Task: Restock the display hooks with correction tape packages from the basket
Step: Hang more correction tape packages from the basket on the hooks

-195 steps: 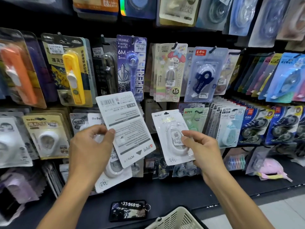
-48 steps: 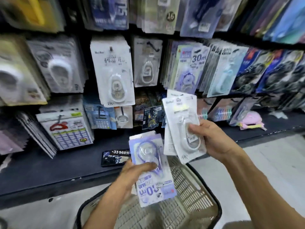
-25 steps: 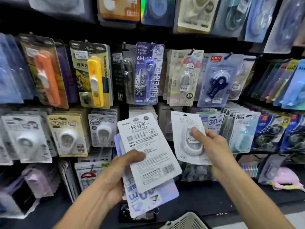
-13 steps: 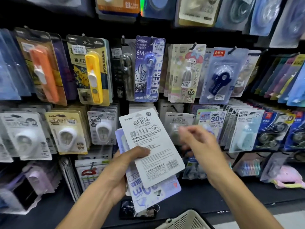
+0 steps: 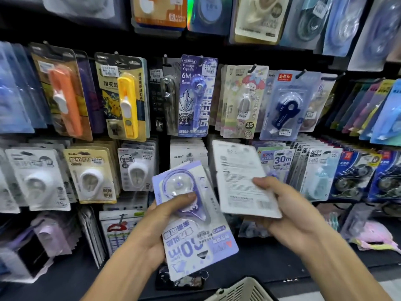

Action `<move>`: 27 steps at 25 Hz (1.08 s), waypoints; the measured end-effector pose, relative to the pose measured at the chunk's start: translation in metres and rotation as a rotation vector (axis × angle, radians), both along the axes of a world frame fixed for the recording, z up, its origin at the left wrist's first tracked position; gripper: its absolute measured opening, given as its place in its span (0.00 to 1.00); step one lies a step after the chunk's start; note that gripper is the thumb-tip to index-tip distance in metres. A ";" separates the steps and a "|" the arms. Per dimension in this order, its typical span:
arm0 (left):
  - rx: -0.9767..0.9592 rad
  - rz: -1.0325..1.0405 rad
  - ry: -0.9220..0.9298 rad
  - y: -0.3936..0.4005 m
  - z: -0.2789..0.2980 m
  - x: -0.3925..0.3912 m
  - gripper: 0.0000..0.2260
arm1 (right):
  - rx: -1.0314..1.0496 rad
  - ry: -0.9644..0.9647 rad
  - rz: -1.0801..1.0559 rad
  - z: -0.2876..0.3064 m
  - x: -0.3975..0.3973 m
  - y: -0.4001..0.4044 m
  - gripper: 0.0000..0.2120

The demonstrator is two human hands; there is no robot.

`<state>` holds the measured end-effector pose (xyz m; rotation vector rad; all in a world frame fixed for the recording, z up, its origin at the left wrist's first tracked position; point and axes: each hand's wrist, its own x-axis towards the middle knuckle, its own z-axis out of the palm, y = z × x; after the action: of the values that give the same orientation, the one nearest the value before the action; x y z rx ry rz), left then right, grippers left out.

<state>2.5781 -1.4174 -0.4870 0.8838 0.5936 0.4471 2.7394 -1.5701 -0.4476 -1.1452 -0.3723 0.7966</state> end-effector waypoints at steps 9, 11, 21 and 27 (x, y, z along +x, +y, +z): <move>0.299 0.198 -0.018 -0.008 -0.007 0.023 0.29 | -0.008 -0.822 0.092 -0.024 -0.056 0.021 0.12; 0.269 0.190 -0.061 -0.009 -0.008 0.026 0.26 | -0.003 -0.786 0.122 -0.032 -0.046 0.023 0.18; 0.359 0.182 -0.048 -0.009 -0.001 0.024 0.23 | -0.422 -0.995 -0.459 -0.045 0.024 0.024 0.25; 0.371 0.168 -0.047 -0.005 -0.001 0.024 0.25 | -0.679 -1.230 -0.393 -0.047 0.038 0.031 0.35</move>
<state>2.6023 -1.4222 -0.4879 1.1766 0.5526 0.7444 2.7770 -1.5391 -0.4950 -2.2078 -0.8780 -0.2685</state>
